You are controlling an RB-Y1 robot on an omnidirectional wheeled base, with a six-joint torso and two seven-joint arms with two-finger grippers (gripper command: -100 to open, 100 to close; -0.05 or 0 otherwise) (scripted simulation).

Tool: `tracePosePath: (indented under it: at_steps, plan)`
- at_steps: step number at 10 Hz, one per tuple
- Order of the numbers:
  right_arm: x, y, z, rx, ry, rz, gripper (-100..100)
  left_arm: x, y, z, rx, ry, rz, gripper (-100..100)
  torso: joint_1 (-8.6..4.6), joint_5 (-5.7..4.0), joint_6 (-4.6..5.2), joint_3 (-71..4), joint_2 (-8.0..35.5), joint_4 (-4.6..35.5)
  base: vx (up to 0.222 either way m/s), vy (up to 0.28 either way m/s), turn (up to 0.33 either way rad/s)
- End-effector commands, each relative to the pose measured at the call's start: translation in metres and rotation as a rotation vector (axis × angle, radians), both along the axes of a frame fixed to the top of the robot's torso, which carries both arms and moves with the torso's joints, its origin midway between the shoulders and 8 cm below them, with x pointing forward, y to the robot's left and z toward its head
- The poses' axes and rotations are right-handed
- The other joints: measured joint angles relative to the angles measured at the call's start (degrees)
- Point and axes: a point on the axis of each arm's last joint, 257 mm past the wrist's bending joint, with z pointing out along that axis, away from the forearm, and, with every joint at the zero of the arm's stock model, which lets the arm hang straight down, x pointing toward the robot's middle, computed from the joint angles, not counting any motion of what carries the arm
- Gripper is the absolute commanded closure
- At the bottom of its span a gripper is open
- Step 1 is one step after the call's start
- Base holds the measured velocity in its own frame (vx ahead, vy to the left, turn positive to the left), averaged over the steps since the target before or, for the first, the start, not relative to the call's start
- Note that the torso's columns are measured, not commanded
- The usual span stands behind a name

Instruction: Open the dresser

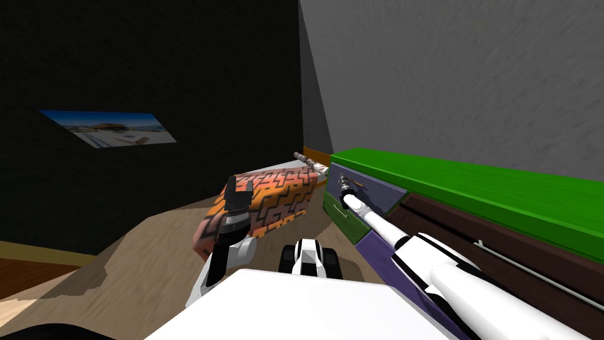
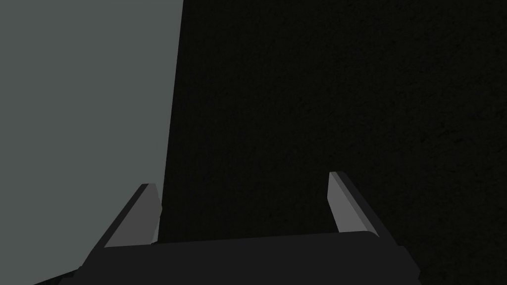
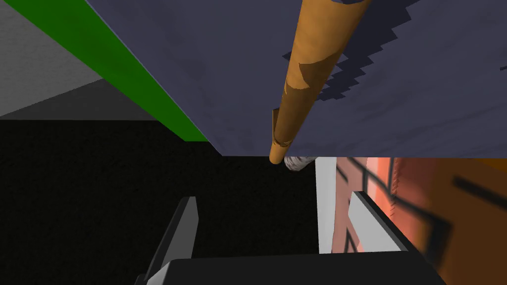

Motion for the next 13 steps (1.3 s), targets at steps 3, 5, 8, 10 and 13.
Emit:
tracePosePath:
  at_steps: [3, 5, 8, 10, 13]
  plan:
    - [0.012, -0.002, -0.001, -0.033, 0.070, 0.074, -100, 0.000, 0.000, 0.000, 0.000, 0.000, 0.000, 0, -0.11, -0.02, -0.02, 0.03, 0.06, 0.02, -0.062, -0.066, 0.070]
    - [0.016, -0.005, -0.002, -0.045, 0.103, 0.102, -100, 0.000, 0.000, 0.000, 0.000, 0.000, 0.000, 0, 0.02, 0.01, -0.03, 0.02, 0.05, 0.01, -0.058, -0.045, 0.081]
    - [0.023, -0.019, 0.002, -0.064, 0.154, 0.131, -100, 0.000, 0.000, 0.000, 0.000, 0.000, 0.000, 0, -0.07, -0.02, 0.00, 0.05, 0.08, 0.03, -0.068, -0.054, 0.091]
    - [0.025, -0.025, 0.001, -0.070, 0.190, 0.150, -100, 0.000, 0.000, 0.000, 0.000, 0.000, 0.000, 0, -0.03, -0.01, 0.01, 0.02, 0.04, 0.01, -0.072, -0.051, 0.065]
    - [0.026, -0.027, -0.005, -0.072, 0.246, 0.185, -100, 0.000, 0.000, 0.000, 0.000, 0.000, 0.000, 0, -0.05, -0.01, -0.02, 0.03, 0.07, 0.02, -0.065, -0.054, 0.072]
